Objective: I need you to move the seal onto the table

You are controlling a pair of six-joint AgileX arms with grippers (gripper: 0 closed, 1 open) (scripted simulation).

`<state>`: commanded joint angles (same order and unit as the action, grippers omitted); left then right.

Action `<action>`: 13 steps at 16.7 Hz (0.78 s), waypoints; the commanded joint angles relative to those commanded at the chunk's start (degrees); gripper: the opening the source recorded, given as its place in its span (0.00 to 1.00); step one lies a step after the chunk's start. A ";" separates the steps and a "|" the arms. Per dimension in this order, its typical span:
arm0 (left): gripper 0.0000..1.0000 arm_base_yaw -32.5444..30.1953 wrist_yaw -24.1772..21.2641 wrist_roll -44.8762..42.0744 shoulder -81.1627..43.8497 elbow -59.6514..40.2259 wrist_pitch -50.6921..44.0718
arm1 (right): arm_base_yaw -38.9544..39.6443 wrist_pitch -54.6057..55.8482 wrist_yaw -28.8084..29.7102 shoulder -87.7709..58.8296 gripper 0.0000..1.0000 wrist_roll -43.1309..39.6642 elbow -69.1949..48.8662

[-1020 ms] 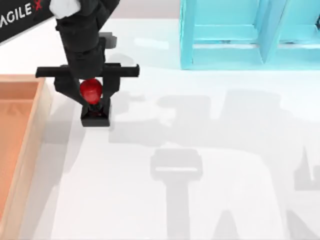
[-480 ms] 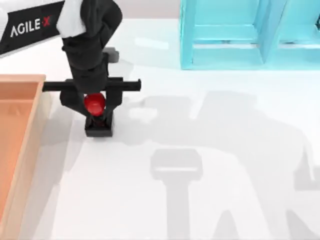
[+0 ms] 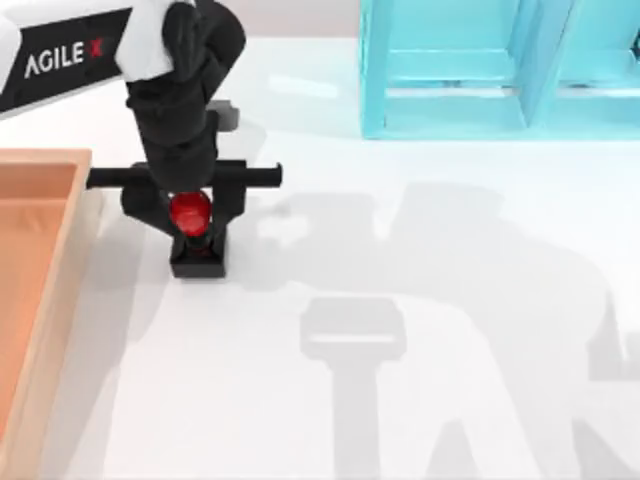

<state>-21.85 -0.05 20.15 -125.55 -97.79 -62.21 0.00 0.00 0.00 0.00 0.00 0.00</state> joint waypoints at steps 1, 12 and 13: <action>0.30 0.00 0.00 0.00 0.00 0.00 0.00 | 0.00 0.00 0.00 0.00 1.00 0.00 0.00; 1.00 0.00 0.00 0.00 0.00 0.00 0.00 | 0.00 0.00 0.00 0.00 1.00 0.00 0.00; 1.00 0.00 0.00 0.00 0.00 0.00 0.00 | 0.00 0.00 0.00 0.00 1.00 0.00 0.00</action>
<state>-21.85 -0.05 20.15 -125.55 -97.79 -62.21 0.00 0.00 0.00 0.00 0.00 0.00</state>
